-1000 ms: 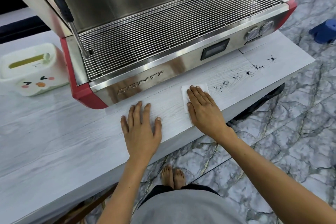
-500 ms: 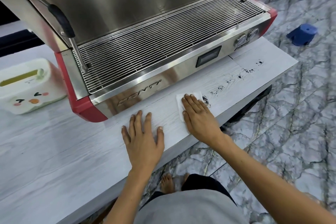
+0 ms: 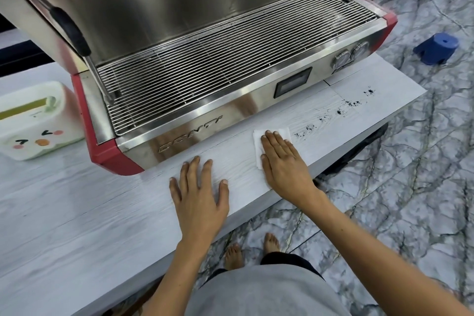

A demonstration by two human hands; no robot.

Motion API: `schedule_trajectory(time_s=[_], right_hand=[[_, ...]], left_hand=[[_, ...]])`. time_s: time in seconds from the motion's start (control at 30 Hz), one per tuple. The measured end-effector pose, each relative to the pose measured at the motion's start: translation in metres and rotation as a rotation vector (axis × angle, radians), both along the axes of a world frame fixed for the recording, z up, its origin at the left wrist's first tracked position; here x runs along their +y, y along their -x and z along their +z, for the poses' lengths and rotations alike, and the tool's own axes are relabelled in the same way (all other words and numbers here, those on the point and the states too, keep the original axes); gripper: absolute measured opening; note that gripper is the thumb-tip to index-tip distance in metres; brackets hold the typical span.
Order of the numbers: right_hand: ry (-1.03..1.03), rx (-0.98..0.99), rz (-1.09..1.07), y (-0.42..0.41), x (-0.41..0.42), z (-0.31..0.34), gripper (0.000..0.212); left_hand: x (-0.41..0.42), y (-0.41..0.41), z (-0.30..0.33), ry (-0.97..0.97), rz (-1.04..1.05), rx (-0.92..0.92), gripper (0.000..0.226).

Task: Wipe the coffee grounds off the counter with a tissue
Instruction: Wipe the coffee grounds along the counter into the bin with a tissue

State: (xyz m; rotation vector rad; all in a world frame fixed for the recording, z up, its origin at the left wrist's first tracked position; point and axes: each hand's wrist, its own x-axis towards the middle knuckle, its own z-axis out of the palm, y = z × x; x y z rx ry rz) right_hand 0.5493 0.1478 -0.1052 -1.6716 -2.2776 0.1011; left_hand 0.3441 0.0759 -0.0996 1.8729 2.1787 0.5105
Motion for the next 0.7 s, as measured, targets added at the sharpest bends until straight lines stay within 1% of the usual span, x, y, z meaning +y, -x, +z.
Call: schedule_trajectory(time_s=[0.2, 0.47, 0.7], right_hand=[[0.021, 0.015, 0.020, -0.004, -0.002, -0.001, 0.050], [0.029, 0.038, 0.035, -0.007, -0.001, -0.003, 0.049], [0.026, 0.051, 0.067, -0.018, 0.005, -0.002, 0.049]], left_hand=[[0.010, -0.019, 0.002, 0.019, -0.014, -0.001, 0.062], [0.018, -0.041, 0.001, 0.041, -0.029, 0.053, 0.063], [0.022, -0.052, 0.003, 0.036, -0.029, 0.077, 0.069]])
